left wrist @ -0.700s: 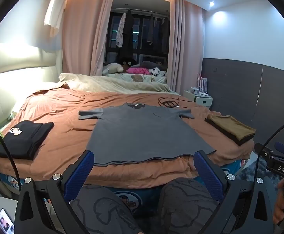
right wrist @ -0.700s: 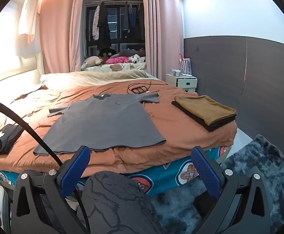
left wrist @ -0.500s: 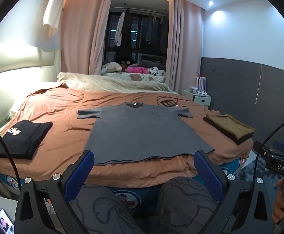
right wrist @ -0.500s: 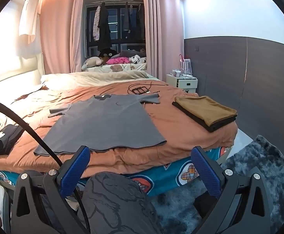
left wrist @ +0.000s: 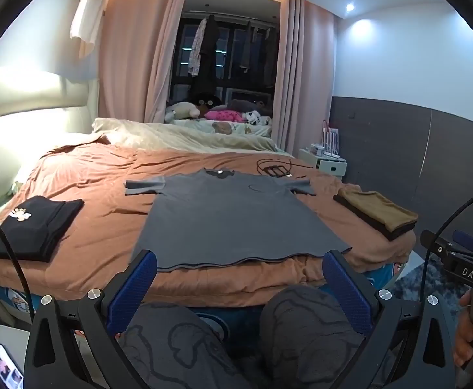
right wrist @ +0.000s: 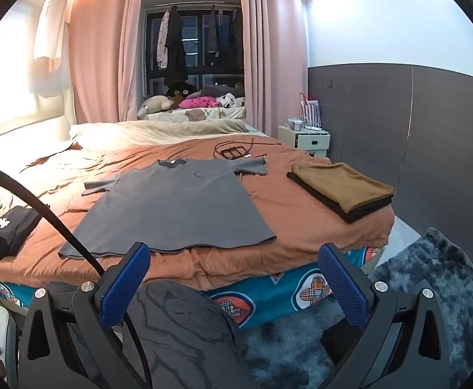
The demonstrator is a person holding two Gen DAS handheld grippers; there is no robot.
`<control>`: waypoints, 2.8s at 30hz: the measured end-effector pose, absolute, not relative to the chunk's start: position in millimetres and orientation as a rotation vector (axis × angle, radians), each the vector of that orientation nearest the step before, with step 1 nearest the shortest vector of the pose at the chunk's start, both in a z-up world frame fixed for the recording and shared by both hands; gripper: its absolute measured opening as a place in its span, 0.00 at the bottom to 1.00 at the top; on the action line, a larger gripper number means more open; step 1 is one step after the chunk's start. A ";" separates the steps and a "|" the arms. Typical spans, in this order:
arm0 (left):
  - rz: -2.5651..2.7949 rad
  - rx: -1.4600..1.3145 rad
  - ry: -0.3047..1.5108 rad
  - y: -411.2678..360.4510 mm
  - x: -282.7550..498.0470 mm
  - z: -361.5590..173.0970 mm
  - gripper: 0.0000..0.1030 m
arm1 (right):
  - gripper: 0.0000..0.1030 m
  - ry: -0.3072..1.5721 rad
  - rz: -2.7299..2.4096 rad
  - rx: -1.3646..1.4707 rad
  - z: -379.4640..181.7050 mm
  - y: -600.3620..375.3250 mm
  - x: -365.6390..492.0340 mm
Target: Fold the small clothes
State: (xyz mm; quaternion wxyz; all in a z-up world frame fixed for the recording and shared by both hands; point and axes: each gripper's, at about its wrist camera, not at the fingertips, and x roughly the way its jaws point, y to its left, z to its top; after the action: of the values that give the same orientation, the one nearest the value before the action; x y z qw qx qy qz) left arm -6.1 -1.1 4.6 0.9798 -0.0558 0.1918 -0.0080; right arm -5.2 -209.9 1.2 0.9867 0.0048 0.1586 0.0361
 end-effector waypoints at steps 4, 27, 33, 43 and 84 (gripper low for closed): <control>-0.022 -0.119 0.379 3.4 -7.4 4.4 1.00 | 1.00 0.316 0.075 0.009 -1.7 -208.7 -3.8; -0.015 -0.138 0.358 1.7 -10.6 6.2 1.00 | 1.00 0.336 0.093 0.017 -1.2 -211.9 3.3; -0.019 -0.143 0.355 5.3 -11.4 6.4 1.00 | 1.00 0.332 0.095 0.022 -1.0 -212.3 3.8; -0.012 -0.150 0.340 6.1 -15.7 9.0 1.00 | 1.00 0.324 0.092 0.012 -1.6 -208.0 3.6; 0.028 -0.173 0.405 53.5 63.4 4.6 1.00 | 1.00 0.386 0.132 0.032 6.6 -183.0 98.6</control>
State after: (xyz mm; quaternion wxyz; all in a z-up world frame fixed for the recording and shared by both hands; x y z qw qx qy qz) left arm 63.4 53.5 4.6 0.9757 -0.0857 0.2011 0.0139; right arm 98.6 -183.0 6.6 0.9791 0.0160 0.1918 0.0656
